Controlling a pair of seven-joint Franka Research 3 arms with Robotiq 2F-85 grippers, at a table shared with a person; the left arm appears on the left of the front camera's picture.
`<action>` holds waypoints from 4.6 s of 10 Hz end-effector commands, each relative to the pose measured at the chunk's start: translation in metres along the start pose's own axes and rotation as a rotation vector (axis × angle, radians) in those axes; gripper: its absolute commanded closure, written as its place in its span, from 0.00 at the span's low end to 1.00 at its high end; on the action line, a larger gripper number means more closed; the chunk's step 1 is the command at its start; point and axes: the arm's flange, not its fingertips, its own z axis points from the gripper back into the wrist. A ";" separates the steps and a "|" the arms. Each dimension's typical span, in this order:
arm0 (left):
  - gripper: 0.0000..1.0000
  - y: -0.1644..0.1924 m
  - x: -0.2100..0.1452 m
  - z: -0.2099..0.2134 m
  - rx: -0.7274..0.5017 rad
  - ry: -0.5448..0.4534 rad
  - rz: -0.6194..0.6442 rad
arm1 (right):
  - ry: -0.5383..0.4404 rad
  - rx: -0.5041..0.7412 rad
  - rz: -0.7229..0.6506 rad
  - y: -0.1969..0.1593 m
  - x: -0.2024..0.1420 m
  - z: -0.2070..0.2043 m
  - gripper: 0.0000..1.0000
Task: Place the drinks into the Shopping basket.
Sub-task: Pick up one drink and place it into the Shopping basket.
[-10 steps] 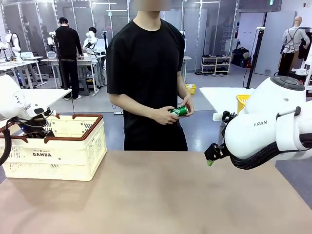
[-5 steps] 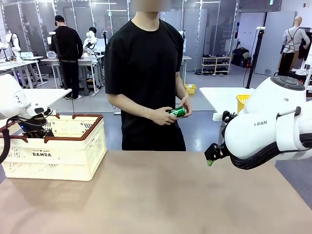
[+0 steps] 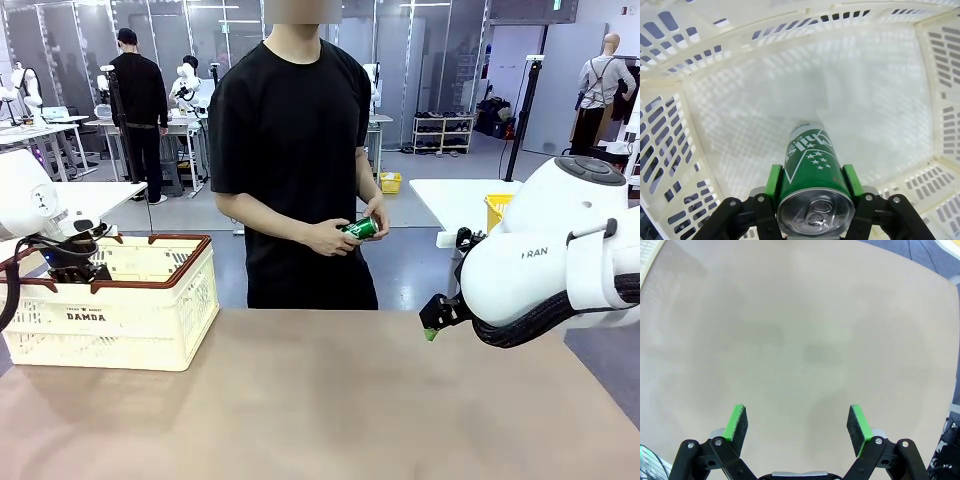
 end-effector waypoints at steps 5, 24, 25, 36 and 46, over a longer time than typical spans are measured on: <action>0.24 0.001 0.005 -0.010 0.037 0.077 -0.010 | 0.000 0.004 -0.003 -0.001 0.000 0.000 0.00; 0.00 -0.049 0.015 0.114 0.169 -0.031 -0.091 | 0.000 0.004 -0.003 -0.001 0.000 0.000 0.00; 0.00 -0.049 0.015 0.114 0.169 -0.031 -0.091 | 0.000 0.004 -0.003 -0.001 0.000 0.000 0.00; 0.00 -0.144 -0.056 0.201 0.204 0.009 -0.554 | 0.000 0.004 -0.003 -0.001 0.000 0.000 0.00; 0.00 -0.164 -0.122 0.186 0.198 0.130 -0.766 | 0.000 0.004 -0.003 -0.001 0.000 0.000 0.00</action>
